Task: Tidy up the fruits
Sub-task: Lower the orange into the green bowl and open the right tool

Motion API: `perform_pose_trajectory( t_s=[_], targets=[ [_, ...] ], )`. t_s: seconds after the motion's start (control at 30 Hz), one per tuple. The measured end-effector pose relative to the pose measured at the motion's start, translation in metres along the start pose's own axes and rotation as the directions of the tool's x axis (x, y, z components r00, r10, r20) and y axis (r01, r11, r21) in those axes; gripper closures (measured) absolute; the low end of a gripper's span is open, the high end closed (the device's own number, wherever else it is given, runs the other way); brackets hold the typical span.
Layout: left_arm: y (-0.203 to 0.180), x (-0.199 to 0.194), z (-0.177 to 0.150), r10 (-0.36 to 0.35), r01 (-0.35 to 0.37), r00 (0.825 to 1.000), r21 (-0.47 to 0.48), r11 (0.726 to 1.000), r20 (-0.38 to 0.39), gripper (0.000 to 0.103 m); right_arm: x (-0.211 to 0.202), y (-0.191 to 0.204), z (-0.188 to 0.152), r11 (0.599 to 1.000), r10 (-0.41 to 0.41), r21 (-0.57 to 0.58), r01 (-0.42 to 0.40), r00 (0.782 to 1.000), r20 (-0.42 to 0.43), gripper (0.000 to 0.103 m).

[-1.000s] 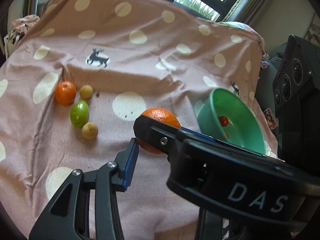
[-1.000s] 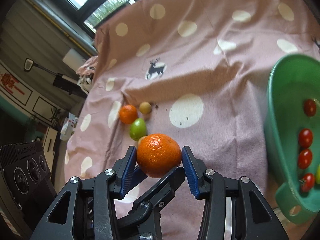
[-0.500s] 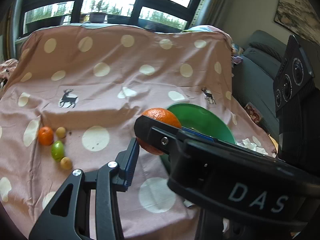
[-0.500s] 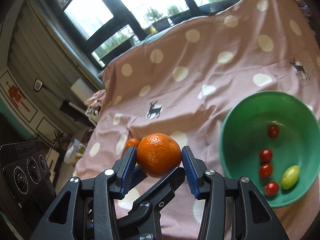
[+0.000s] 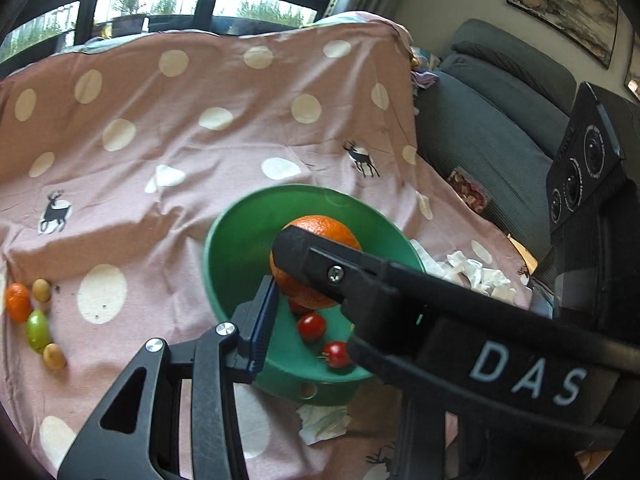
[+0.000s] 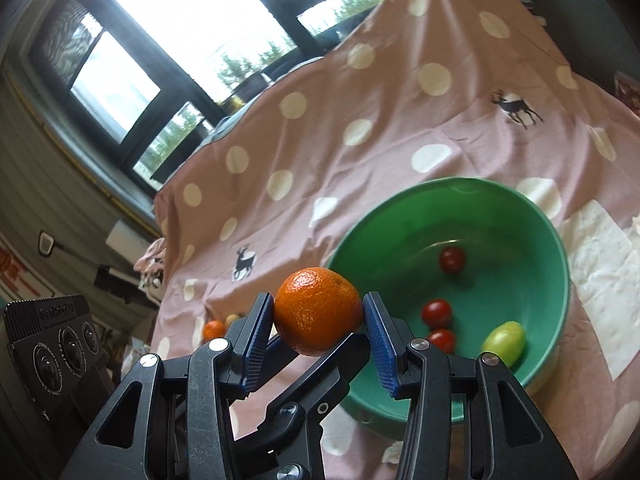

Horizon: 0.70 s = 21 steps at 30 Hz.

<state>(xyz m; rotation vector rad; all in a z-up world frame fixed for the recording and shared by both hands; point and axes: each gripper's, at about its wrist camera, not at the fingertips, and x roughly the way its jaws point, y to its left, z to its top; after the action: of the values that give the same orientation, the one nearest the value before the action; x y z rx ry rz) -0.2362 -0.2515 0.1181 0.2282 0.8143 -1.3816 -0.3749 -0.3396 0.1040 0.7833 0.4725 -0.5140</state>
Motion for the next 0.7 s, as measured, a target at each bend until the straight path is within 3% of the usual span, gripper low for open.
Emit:
perform_pose_trajectory(
  t_s=[0.2,0.7],
  targets=[
    [-0.003,0.026,0.001,-0.057,0.057,0.995,-0.006,0.998,-0.078,0.063,0.004,-0.019,0.002,0.995,-0.080,0.056,0.081,0.997,-0.020,0.054],
    [-0.001,0.057,-0.004,-0.107,0.105,0.979,-0.023,0.994,-0.171,0.063,0.016,-0.049,0.001,0.981,-0.146,0.117,0.156,0.985,-0.090,0.054]
  ],
)
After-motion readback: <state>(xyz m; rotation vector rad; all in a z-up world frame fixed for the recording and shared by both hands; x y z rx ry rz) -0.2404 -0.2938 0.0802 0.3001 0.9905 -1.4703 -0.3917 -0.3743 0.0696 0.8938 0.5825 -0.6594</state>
